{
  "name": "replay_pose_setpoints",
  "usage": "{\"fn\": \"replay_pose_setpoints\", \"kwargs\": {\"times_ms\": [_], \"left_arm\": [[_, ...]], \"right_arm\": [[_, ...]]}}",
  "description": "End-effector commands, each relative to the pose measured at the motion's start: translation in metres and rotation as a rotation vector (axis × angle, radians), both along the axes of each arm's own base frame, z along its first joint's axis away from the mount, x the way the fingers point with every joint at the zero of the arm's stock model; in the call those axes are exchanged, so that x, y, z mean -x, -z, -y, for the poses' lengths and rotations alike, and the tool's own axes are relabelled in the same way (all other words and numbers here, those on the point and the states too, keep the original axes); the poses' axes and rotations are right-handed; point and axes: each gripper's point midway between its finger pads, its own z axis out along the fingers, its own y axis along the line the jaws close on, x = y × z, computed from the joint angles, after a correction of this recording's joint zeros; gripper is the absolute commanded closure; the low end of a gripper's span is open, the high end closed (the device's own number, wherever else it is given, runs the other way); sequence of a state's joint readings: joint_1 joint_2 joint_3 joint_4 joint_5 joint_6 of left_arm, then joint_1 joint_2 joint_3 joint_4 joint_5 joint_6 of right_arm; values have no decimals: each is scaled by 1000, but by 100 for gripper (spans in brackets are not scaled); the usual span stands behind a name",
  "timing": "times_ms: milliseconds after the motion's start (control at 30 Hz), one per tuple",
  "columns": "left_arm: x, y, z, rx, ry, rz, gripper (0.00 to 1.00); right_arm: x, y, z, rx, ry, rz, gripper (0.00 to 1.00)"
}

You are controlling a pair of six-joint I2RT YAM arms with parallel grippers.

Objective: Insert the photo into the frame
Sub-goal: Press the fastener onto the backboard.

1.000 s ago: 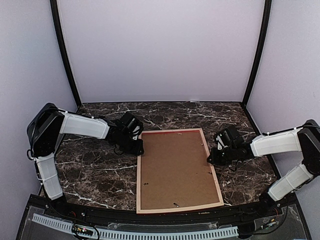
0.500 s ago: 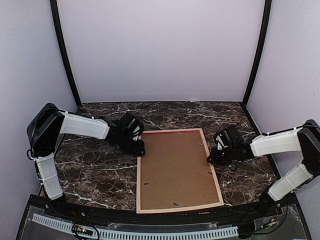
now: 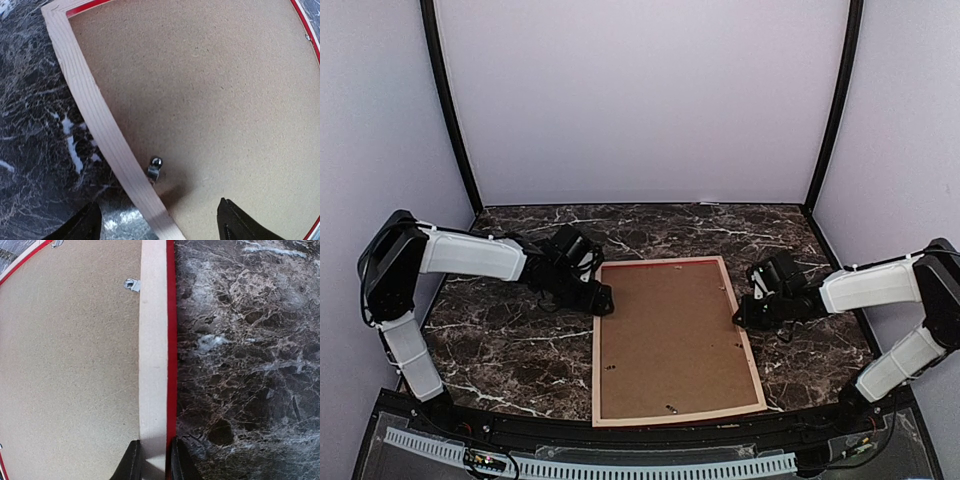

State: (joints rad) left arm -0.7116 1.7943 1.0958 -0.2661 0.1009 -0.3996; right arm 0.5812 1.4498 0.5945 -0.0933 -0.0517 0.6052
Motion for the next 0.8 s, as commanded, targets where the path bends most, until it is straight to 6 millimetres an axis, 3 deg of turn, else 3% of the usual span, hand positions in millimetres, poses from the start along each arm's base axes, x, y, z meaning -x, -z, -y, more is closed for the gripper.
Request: {"fn": "replay_pose_setpoints", "kwargs": {"times_ms": [0,267,467,767], "left_arm": [[26,-11,-11,16,16,-26,16],[67,-13,-17,4,34,-46,14],[99,-5,-8,-49,85,-54,13],[115,11,-4,-171,120,-48,14]], "right_arm": [[-11,-7,-16,-63,12,27,91],[-22,-5,-19,-55,15,33,91],[-24,-3,-22,-50,0,24,91],[-22,-2,-21,-45,-5,20,91]]}}
